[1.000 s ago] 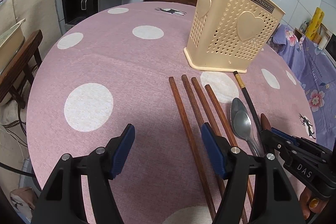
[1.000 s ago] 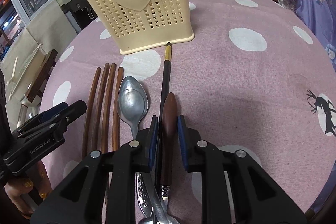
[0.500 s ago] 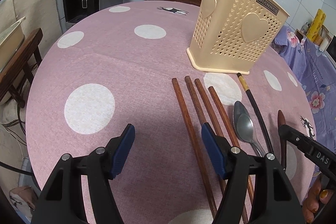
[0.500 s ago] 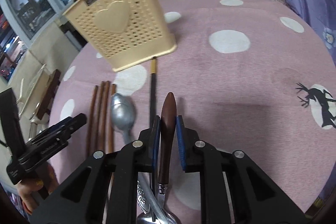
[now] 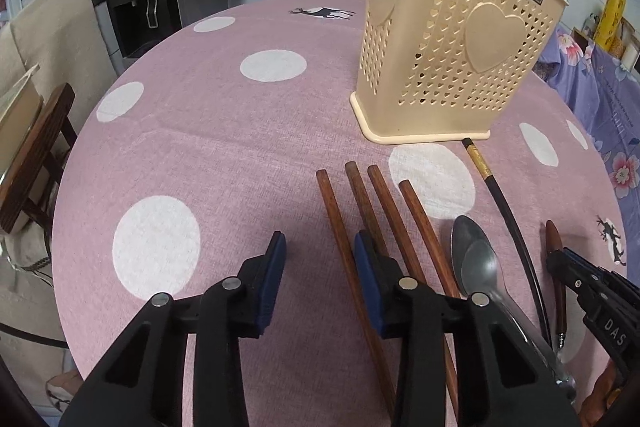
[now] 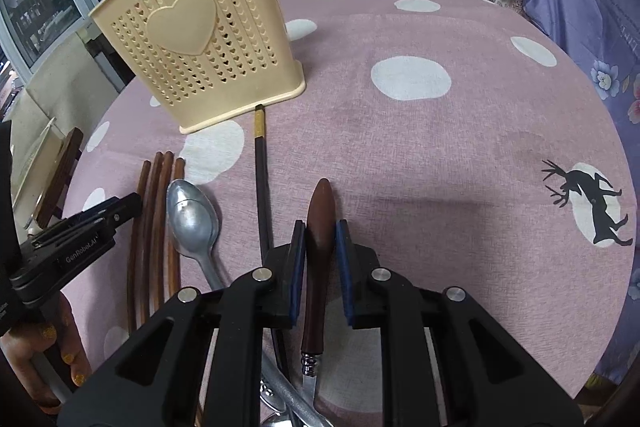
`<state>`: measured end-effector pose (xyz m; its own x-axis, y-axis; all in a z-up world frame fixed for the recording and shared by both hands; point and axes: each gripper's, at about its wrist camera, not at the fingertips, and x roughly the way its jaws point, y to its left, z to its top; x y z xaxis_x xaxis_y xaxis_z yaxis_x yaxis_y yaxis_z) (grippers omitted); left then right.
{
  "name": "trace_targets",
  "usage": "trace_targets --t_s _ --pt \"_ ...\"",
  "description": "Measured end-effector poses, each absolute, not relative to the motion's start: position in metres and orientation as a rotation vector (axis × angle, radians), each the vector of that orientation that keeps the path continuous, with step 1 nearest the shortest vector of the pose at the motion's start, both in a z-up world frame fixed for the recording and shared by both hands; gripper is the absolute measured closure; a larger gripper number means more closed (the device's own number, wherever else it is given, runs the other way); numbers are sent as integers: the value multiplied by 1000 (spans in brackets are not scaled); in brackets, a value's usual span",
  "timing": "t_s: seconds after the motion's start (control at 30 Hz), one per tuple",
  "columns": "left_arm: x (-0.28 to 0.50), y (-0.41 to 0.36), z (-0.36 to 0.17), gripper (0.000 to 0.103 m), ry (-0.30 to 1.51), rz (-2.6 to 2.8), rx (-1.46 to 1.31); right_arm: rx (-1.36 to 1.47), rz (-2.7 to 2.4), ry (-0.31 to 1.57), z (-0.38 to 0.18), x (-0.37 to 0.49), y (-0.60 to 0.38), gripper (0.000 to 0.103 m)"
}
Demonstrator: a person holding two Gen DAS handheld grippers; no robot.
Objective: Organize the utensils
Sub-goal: 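Grasp the wooden-handled spoon with right tool while left tool grasps a wooden chopstick, then lift the spoon and chopstick and lower both into the utensil holder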
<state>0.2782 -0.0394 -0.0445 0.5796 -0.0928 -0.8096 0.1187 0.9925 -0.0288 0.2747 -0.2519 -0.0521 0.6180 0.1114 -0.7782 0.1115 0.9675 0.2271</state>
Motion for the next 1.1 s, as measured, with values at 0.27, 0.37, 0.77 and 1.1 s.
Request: trace_targets --t_s 0.27,0.37,0.77,1.1 --pt "286 -52 -45 75 934 -90 79 228 -36 907 -51 280 -245 87" --pt "288 -52 -45 88 931 -80 70 197 -44 906 -51 282 -241 87" --pt "294 -45 -44 94 935 -94 -38 216 0 877 -49 281 -247 87" --pt "274 -25 8 95 776 -145 -150 270 81 720 1 263 -262 87"
